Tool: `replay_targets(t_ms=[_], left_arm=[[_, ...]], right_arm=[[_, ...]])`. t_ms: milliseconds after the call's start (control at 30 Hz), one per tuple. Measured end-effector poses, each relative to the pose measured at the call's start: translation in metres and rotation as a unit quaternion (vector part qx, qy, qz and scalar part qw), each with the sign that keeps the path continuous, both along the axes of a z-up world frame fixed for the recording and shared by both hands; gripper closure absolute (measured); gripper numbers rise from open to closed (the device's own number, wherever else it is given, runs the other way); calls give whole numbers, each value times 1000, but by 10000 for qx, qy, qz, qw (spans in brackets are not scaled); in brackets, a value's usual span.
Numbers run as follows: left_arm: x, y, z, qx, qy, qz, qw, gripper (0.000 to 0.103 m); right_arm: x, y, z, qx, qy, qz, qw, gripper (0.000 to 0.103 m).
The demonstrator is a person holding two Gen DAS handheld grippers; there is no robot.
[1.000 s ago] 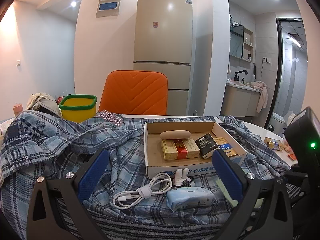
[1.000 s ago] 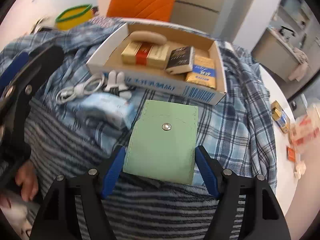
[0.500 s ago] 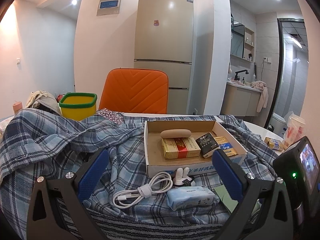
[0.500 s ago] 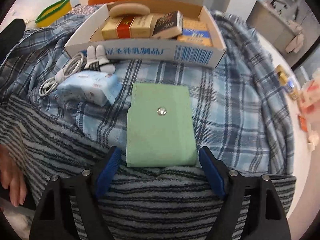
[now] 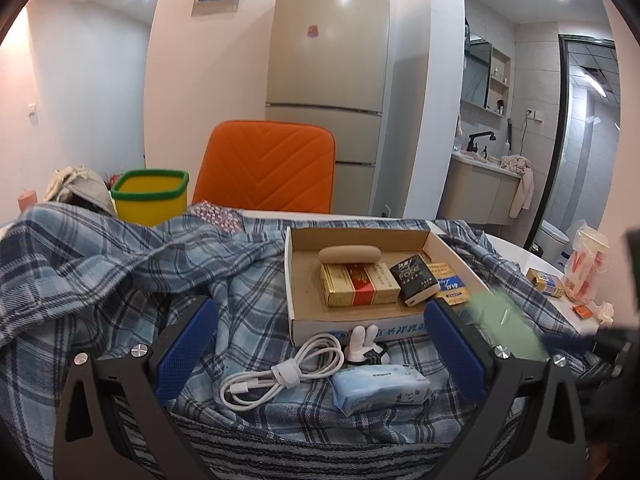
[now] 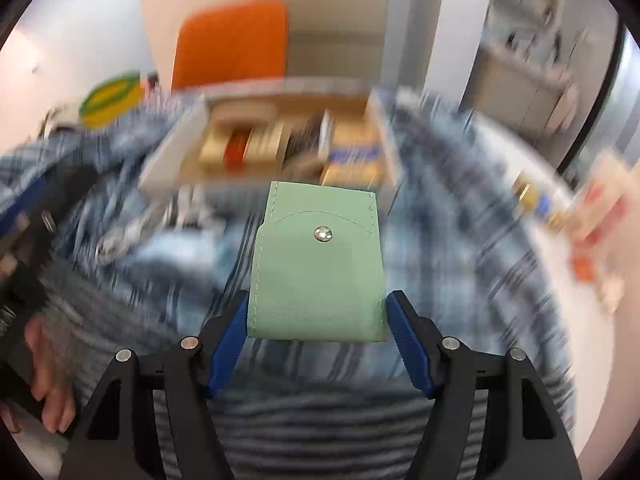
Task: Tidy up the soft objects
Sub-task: 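Grasp the blue Babycare wipes pack with the left gripper while the right holds the pouch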
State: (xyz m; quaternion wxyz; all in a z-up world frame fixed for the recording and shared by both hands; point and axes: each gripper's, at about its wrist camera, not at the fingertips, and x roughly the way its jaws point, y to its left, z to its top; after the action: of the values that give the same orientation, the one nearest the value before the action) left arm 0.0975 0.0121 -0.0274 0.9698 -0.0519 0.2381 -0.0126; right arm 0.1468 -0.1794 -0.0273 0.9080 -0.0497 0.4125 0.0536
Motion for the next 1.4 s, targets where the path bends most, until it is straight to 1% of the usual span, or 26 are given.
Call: replay_targets(t_ms=[33,100,167,233,267,300,367,433,467,567,600,667,733,833,867,933,967,1000,1067,1100,1133,1200,1267,1400], left_arm=[[1,0,-1,-9,25,-3,10000,0],[2,0,-2,-25,70,-9,10000,0],[3,2,-3,-67,106,4,9999,0],[5,4,-5,-112,178,20,9998,0],[7,4,-6,-130,232,17,9996,0],[9,4,-7,-146,293,7,9995,0],[13,4,-10,-159,413,-45,9990,0],[16,1,-13,-134,543,-200,9982,0],[18,-2,-14,-100,614,-307,9976,0],[27,-12,-19,-66,969,-879,9914,0],[29,-15,-21,-43,1059,-975,9896,0],[32,-22,-23,138,1199,-955,9881,0],[39,-30,-28,339,1446,-914,9847,0],[48,-36,-32,455,1810,-813,9791,0],[52,-36,-33,475,1908,-718,9779,0],[57,-35,-34,398,2000,-608,9771,0],[59,-35,-35,337,2069,-635,9757,0],[62,-36,-37,255,2196,-694,9728,0],[69,-36,-43,-45,2516,-848,9641,0],[72,-36,-46,-174,2612,-894,9610,0],[73,-37,-48,-220,2634,-912,9601,0],[70,-40,-50,-142,2545,-923,9626,0],[68,-39,-55,-199,2583,-989,9608,2],[68,-35,-57,-218,2668,-846,9598,3]], right_arm=[[2,-2,3,-26,-198,-2,9998,32],[7,-7,4,-46,-397,-31,9992,32],[11,-8,5,52,-611,19,9981,32],[7,-9,6,40,-1050,84,9944,32],[3,-8,8,37,-1361,150,9906,32],[0,-8,9,107,-1536,252,9878,32],[-5,-3,6,180,-1633,357,9858,32],[-5,1,4,-20,-1661,230,9858,32],[-7,1,4,-29,-1686,227,9854,32],[-9,0,6,-41,-1786,121,9838,32],[-10,-1,6,-23,-1795,82,9837,32],[-9,-4,6,59,-1758,78,9844,32],[-6,-8,5,110,-1673,66,9858,32],[-4,-14,3,200,-1613,-107,9866,32],[-4,-17,2,174,-1623,-266,9862,32],[-4,-23,2,191,-1633,-508,9851,32],[-4,-27,3,246,-1632,-598,9845,32],[-4,-30,3,266,-1630,-691,9839,32],[-4,-37,2,324,-1610,-871,9826,32],[-3,-39,2,355,-1594,-896,9825,32],[-2,-40,1,366,-1576,-901,9827,32],[-1,-39,1,350,-1547,-883,9834,32],[-1,-37,1,327,-1536,-848,9840,32],[0,-36,1,321,-1519,-844,9843,32]])
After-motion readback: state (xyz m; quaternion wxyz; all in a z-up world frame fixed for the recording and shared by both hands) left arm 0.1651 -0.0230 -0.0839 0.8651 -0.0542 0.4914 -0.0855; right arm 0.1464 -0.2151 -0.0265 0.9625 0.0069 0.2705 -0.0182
